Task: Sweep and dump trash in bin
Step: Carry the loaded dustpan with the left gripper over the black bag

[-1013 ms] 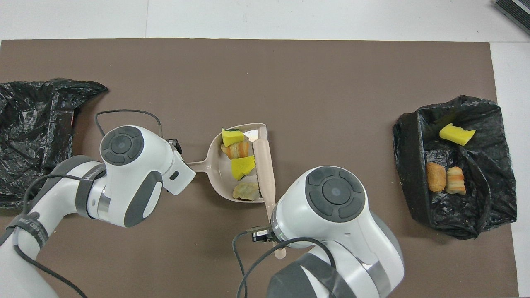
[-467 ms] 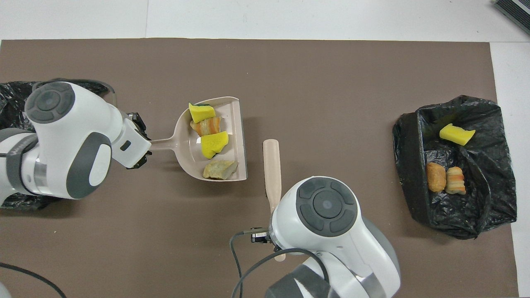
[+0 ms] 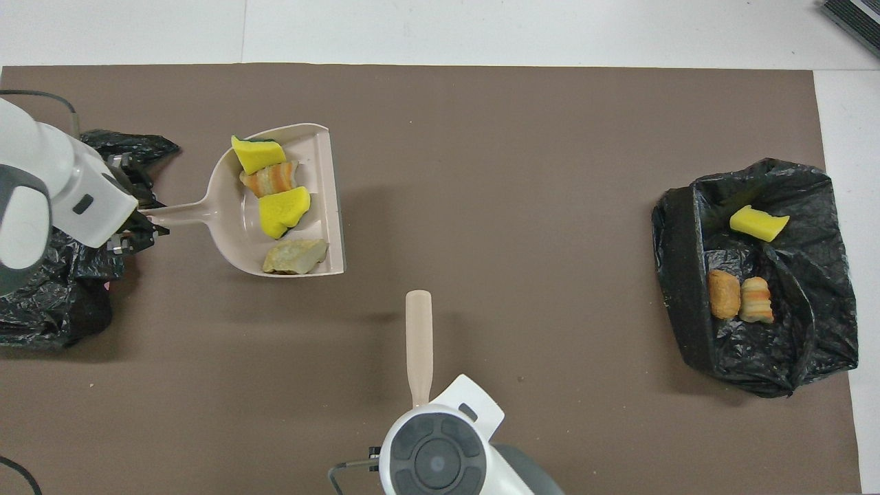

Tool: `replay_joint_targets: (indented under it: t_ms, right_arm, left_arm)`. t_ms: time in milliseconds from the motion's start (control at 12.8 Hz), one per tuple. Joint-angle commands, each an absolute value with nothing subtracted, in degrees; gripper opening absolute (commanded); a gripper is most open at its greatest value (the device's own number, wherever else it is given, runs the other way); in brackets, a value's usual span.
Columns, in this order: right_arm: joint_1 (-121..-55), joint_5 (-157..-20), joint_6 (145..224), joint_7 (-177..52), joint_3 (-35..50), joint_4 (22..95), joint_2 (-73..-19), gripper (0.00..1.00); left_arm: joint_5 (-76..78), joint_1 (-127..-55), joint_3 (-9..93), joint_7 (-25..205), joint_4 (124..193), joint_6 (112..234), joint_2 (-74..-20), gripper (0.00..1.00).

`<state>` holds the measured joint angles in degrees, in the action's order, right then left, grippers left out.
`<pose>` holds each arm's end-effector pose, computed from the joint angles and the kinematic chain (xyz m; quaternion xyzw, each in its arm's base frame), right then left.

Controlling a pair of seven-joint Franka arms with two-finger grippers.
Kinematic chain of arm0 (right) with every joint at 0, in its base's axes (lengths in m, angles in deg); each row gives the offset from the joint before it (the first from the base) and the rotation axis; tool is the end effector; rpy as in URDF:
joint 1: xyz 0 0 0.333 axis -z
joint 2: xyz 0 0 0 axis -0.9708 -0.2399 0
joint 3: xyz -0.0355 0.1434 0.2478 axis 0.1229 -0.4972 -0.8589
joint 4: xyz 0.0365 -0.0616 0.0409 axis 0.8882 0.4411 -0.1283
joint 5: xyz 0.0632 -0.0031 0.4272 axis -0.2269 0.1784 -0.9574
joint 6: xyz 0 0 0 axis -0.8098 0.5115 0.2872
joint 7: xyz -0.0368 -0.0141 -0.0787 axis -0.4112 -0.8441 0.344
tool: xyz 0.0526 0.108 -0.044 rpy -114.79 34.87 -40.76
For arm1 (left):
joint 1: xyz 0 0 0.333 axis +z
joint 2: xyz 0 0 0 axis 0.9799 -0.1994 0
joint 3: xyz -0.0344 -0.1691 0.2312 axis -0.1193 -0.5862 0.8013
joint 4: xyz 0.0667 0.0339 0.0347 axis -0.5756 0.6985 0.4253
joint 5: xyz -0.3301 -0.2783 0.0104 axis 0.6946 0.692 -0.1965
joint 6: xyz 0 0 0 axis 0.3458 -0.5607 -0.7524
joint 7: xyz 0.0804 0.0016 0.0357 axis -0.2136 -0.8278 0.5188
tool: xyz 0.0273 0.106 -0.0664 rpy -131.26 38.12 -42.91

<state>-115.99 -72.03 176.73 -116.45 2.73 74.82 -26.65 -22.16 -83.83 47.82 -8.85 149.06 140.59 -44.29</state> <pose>0.3259 0.4482 0.3811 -0.9929 0.0002 0.1158 0.0281 0.6344 -0.0359 0.4351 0.7334 -0.6796 0.0047 0.0170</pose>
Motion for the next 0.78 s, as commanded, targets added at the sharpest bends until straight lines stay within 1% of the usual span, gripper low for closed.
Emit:
replay_joint_targets:
  t_ms: [0,156,312,389,545,701]
  right_arm:
    - [-118.6,-71.2,180.7,-121.0,2.7,77.0,-26.5,0.0]
    - [-120.9,-71.2,183.2,-121.1,2.7,77.0,-29.3,0.0]
    - [-122.3,-71.1,184.5,-121.3,2.7,77.1,-32.0,0.0]
    - [-123.6,-71.2,185.0,-121.3,2.7,77.8,-32.4,0.0]
    - [-124.2,-71.2,188.7,-122.9,2.7,80.5,-32.3,0.0]
    - [-125.1,-71.2,191.2,-123.0,2.7,82.3,-32.5,0.0]
  left_arm:
    - [-21.2,-78.4,47.5,-12.7,144.5,136.7,-45.0,0.0]
    - [-21.2,-73.4,47.6,-14.5,141.4,134.0,-45.3,0.0]
    - [-21.6,-70.4,47.7,-14.8,139.6,132.7,-45.5,0.0]
    - [-21.6,-68.3,47.7,-16.6,139.5,132.6,-45.6,0.0]
    - [-21.9,-63.7,47.7,-23.4,138.1,131.5,-46.2,0.0]
    - [-21.9,-59.2,47.7,-28.6,134.0,129.5,-48.2,0.0]
